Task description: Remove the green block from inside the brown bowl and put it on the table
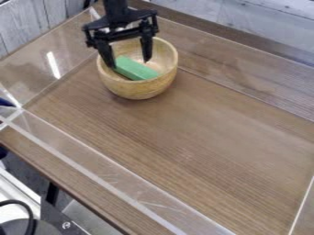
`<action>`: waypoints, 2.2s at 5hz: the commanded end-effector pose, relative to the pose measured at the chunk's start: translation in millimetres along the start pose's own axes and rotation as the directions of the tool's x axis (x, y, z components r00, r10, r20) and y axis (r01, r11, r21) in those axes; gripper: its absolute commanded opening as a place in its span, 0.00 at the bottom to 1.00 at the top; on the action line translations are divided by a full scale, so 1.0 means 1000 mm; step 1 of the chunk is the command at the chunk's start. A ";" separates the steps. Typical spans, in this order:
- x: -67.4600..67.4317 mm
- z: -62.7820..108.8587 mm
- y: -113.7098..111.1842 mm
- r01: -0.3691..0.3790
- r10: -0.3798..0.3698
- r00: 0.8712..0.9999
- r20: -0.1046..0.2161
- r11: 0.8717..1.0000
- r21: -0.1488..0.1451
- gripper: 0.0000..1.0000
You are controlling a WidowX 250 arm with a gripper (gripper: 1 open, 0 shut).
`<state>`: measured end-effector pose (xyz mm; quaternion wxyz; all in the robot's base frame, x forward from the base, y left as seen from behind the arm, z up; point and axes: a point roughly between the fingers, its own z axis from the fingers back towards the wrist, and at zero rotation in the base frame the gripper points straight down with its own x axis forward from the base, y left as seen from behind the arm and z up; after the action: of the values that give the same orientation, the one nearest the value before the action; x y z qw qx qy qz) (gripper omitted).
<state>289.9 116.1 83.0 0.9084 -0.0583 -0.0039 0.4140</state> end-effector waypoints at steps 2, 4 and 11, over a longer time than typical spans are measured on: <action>0.017 -0.001 -0.007 -0.003 0.004 0.997 0.075 1.000 -0.018 1.00; 0.017 -0.012 -0.010 -0.067 0.067 0.996 0.063 0.998 0.005 1.00; 0.038 0.007 -0.013 -0.093 0.096 0.994 0.052 0.994 -0.051 1.00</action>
<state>315.0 131.2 67.9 0.8861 -0.0672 0.0014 0.4587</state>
